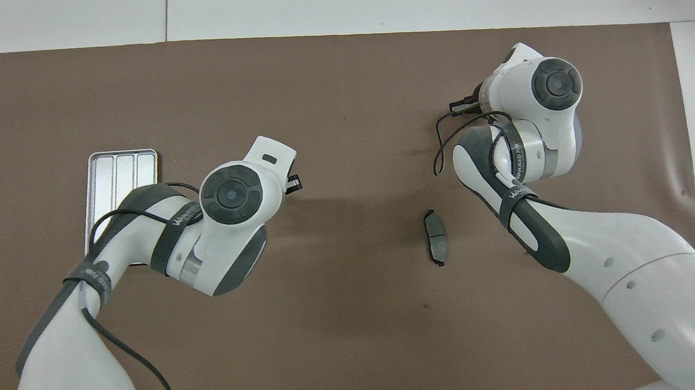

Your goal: Pick bearing gear from pile to tray

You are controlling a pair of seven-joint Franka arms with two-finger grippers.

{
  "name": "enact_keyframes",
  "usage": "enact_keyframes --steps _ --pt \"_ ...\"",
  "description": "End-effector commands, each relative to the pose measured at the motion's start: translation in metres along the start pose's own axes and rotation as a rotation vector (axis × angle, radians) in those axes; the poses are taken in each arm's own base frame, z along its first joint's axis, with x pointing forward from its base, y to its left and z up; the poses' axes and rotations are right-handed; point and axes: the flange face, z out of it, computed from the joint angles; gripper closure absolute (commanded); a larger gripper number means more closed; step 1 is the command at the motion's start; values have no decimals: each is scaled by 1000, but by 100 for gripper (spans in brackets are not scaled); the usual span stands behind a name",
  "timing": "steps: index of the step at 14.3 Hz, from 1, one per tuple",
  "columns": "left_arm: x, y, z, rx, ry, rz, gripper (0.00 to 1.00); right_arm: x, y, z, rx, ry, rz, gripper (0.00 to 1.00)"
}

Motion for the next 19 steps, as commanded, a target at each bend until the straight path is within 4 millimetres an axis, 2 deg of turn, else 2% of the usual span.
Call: enact_keyframes --steps 1,4,6,7,9,11,12,15,16,17,18,19 --pt "32 -71 -13 8 -30 55 100 -10 7 2 9 -32 -2 84" --pt "76 -171 -4 -40 -53 133 100 -4 8 -4 4 -45 -10 90" --pt "91 -223 5 -54 -37 185 100 9 -5 -20 8 -58 -30 94" --pt "96 -232 15 -56 -19 191 100 17 -17 -31 14 -67 -43 98" --pt "102 -231 48 -56 4 188 100 25 -59 -47 29 -79 -52 100" --pt "98 -231 81 -53 -4 187 100 25 -125 -59 45 -78 -25 100" --pt "95 -230 91 -53 -5 190 100 22 -155 -63 55 -73 -8 100" --pt "88 -230 103 -53 6 195 100 7 -238 -76 87 -63 58 100" --pt "87 -229 105 -53 3 197 81 0 -264 -81 97 -54 55 100" --pt "87 -227 106 -53 1 200 29 -8 -287 -84 107 -55 45 100" --pt "89 -225 103 -54 3 203 0 -16 -308 -89 115 -55 54 100" --pt "91 -222 100 -55 0 206 0 -24 -329 -94 123 -55 72 100"
